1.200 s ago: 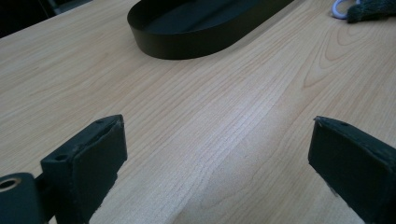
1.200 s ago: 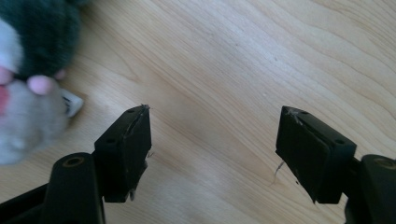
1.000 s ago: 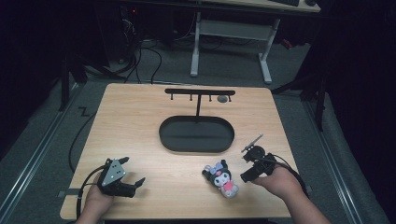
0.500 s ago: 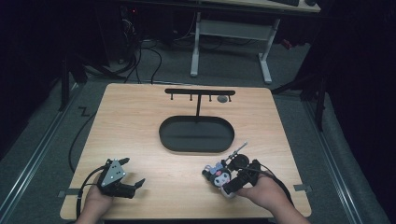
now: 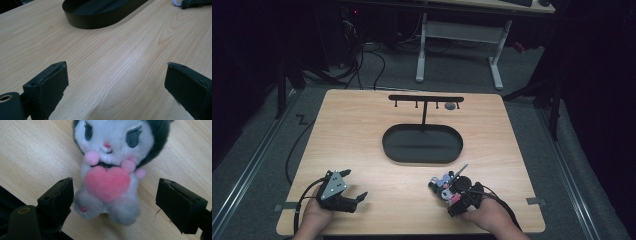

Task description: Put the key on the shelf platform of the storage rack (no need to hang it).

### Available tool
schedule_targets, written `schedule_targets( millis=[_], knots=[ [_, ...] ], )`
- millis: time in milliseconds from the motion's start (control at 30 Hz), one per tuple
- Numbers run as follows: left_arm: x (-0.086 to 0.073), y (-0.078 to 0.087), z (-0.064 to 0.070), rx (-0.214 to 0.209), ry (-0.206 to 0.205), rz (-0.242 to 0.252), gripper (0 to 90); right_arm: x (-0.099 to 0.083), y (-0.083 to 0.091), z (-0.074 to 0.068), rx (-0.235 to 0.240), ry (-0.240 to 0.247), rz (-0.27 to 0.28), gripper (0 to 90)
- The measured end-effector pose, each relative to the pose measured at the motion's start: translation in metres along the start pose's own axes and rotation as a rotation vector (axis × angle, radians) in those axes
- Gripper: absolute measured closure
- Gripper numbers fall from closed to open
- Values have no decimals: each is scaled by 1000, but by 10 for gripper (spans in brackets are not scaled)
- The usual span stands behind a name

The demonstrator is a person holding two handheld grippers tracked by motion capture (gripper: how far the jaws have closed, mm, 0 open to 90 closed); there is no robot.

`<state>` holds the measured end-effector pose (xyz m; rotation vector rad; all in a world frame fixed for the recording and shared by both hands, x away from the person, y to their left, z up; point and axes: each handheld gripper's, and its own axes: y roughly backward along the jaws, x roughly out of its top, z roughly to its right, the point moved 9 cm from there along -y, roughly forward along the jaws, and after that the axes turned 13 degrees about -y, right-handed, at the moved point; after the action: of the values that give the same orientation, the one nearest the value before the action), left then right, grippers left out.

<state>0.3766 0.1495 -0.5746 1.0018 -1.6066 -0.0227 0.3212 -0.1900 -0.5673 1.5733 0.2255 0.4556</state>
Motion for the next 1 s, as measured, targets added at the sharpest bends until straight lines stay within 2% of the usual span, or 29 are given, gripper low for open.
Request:
schedule_targets(
  millis=[167, 300, 500, 633, 833, 933, 1000],
  knots=[
    [0, 0, 0, 0, 1, 1, 56, -2, -4, -4, 7, 8, -3, 182],
    [0, 0, 1, -6, -2, -2, 58, -2, -6, -4, -4, 17, 8, 250],
    [-1, -1, 1, -6, -4, -7, 59, -3, -7, -4, -22, 23, 2, 299],
    [-1, -1, 1, -9, -4, -9, 60, -3, -7, -6, 5, 21, 0, 321],
    [-1, -1, 1, -11, -5, -11, 61, -3, -6, -5, 6, 17, 0, 376],
    [-1, -1, 1, -11, -5, -12, 61, -2, -4, -5, 12, 23, 12, 470],
    [-1, -1, 2, -12, -7, -12, 61, -2, -3, -5, 16, 23, 13, 475]
  ],
)
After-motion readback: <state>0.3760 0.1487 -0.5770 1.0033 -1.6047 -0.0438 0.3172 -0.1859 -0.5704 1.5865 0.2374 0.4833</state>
